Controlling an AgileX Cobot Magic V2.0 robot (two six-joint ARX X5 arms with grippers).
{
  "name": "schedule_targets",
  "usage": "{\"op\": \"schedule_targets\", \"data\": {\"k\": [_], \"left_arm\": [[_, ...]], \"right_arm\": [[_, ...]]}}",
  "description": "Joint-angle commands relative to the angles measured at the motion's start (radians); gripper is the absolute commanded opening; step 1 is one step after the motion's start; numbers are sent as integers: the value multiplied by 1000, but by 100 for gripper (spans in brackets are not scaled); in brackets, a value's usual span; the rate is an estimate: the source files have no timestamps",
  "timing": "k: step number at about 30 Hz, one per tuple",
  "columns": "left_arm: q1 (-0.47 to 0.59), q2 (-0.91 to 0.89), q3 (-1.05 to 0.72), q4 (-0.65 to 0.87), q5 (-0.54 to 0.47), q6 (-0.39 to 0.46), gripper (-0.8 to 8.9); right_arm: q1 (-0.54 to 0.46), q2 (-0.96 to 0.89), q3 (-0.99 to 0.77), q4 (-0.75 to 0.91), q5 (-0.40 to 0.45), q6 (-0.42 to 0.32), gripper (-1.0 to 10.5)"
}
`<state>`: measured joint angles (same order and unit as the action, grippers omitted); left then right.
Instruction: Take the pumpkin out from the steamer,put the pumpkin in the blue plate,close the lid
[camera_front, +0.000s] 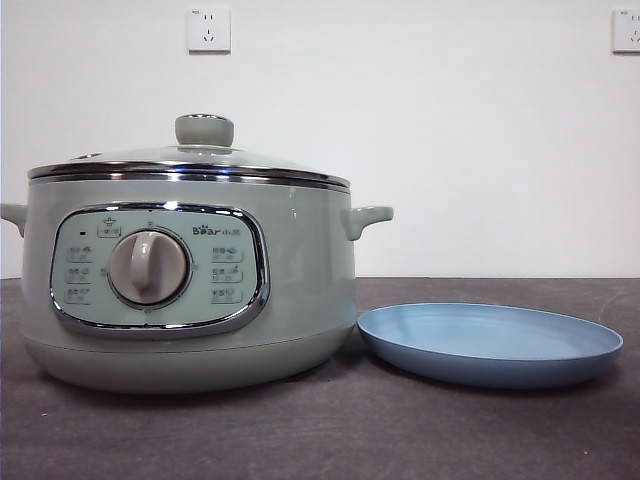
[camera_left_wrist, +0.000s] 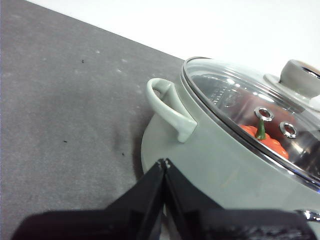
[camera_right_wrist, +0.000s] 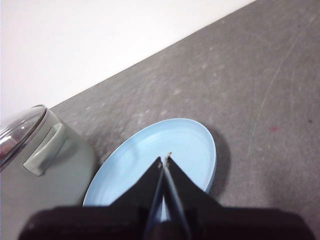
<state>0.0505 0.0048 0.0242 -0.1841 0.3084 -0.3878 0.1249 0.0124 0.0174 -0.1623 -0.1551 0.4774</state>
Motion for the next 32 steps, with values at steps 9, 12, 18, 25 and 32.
{"op": "schedule_targets", "data": {"k": [9, 12, 18, 25, 32], "left_arm": [[3, -3, 22, -21, 110, -40, -8], [3, 0, 57, -38, 103, -40, -8], [3, 1, 145, -127, 61, -36, -8], [3, 81, 228, -158, 58, -34, -8], [3, 241, 333, -163, 81, 61, -8]], "right_arm": [[1, 38, 55, -114, -3, 26, -17], [1, 52, 89, -127, -3, 26, -17], [1, 114, 176, -138, -3, 18, -17], [1, 222, 294, -139, -5, -7, -17], [1, 324, 444, -193, -3, -83, -17]]}}
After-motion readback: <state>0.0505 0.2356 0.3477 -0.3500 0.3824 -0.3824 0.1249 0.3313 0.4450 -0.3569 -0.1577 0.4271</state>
